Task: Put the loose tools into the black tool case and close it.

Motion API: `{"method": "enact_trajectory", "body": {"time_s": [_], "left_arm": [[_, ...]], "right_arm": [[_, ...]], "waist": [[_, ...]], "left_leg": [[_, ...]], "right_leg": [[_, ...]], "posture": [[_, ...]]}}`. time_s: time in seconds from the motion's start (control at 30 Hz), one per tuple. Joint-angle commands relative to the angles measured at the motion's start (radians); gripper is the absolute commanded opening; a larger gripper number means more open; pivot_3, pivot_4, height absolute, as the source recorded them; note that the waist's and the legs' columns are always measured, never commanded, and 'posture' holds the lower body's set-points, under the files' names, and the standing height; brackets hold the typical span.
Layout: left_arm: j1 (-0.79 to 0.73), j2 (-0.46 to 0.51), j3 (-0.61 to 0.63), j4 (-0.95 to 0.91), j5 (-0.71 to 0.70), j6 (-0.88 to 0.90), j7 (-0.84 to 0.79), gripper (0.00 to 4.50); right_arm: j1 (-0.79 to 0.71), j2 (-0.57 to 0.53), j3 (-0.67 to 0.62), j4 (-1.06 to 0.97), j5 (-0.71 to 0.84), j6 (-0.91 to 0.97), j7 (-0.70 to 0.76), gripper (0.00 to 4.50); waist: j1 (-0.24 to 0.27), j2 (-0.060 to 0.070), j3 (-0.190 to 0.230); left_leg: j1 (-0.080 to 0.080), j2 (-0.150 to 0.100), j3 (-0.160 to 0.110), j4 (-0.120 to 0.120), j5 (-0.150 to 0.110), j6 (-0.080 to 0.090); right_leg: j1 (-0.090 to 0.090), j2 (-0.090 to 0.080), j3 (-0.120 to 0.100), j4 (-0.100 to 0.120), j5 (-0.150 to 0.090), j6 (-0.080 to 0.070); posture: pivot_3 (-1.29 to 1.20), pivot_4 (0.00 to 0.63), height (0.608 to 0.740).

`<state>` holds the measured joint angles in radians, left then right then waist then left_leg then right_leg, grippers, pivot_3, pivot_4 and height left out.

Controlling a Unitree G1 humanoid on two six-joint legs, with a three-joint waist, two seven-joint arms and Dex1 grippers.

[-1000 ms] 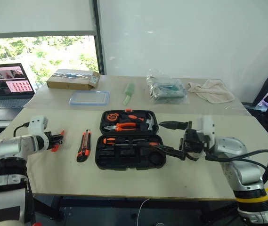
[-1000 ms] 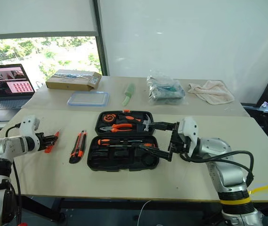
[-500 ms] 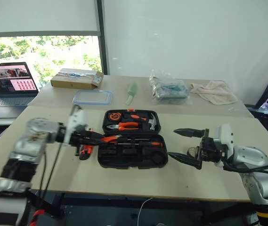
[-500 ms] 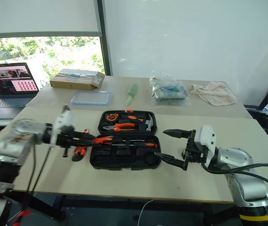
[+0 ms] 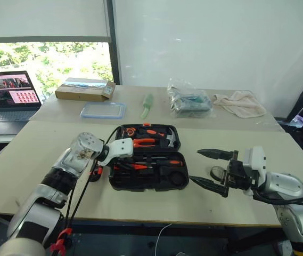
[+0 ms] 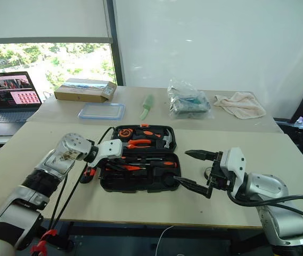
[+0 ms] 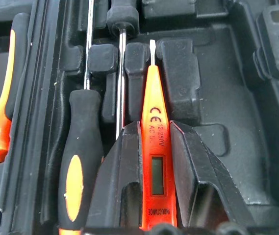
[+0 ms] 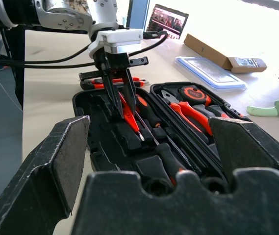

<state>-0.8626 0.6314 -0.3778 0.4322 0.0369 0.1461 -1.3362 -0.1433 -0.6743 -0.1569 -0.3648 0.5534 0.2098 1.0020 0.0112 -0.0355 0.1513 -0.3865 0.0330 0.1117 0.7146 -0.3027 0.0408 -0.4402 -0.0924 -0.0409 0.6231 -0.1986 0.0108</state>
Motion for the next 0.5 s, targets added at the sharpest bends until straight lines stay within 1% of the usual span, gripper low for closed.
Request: {"method": "enact_trajectory", "body": {"time_s": [0.03,0.23,0.5], "left_arm": [[-0.022,-0.008,-0.005,0.019,0.031,-0.001,0.010,0.40],[-0.018,-0.035,-0.007,0.020,0.031,0.013,-0.002,0.40],[-0.010,-0.041,-0.020,0.016,0.067,0.042,0.005,0.40]], "right_arm": [[0.001,-0.001,-0.028,-0.038,0.018,-0.006,-0.015,4.50],[0.002,-0.001,-0.024,-0.041,0.020,-0.008,-0.023,4.50],[-0.008,0.003,-0.012,-0.043,0.021,-0.005,-0.030,4.50]], "waist": [[0.000,0.000,0.000],[0.002,0.000,0.000],[0.001,0.000,0.000]], "left_leg": [[0.000,0.000,0.000,0.000,0.000,0.000],[0.001,0.000,0.000,0.001,0.000,0.000],[0.001,0.000,-0.001,0.002,0.000,0.000]], "right_leg": [[0.000,0.000,0.000,0.000,0.000,0.000],[0.001,0.000,0.000,0.001,0.000,0.000],[0.001,0.000,0.000,0.001,0.000,0.000]], "posture": [[0.00,0.150,0.740],[0.00,0.150,0.740],[0.00,0.150,0.740]]}}
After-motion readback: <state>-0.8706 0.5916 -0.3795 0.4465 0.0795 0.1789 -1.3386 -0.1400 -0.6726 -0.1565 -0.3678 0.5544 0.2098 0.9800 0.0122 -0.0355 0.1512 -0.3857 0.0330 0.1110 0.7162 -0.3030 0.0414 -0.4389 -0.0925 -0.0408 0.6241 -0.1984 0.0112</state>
